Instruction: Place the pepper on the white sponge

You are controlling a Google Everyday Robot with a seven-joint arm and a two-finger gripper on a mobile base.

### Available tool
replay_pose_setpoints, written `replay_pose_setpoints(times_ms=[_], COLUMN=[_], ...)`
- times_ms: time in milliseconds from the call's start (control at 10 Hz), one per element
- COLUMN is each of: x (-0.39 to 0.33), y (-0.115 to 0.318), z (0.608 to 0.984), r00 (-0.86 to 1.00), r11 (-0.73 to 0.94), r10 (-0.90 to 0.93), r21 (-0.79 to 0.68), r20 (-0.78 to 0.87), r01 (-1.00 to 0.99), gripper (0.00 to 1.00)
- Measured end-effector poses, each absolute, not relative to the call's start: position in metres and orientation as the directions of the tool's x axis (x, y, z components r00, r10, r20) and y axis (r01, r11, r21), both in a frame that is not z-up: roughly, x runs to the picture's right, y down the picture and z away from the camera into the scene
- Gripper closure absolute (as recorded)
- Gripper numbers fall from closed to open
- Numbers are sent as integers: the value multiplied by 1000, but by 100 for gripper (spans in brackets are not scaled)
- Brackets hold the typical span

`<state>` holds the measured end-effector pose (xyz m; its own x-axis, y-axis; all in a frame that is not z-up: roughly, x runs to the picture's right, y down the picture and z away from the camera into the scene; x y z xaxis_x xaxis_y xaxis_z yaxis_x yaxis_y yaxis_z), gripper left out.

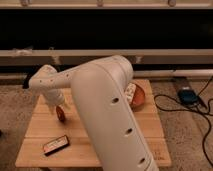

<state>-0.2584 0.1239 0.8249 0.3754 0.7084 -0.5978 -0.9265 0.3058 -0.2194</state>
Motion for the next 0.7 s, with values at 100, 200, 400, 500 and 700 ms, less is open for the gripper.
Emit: replay_pose_setpoints(times_ms=[100,200,400,500,700], x=[-260,-263,-261,-260,-261], y=[128,130,132,133,134], z=[827,828,833,836,839], r00=[381,386,385,384,384], r11=[312,318,321,322,321], r10=[701,697,692,692,690], r21=[-221,-223,-217,-216,-216], r20=[-603,-604,-610,-611,-614], r01=[-924,-922,-922,-922,-922], gripper=[35,35,35,35,35])
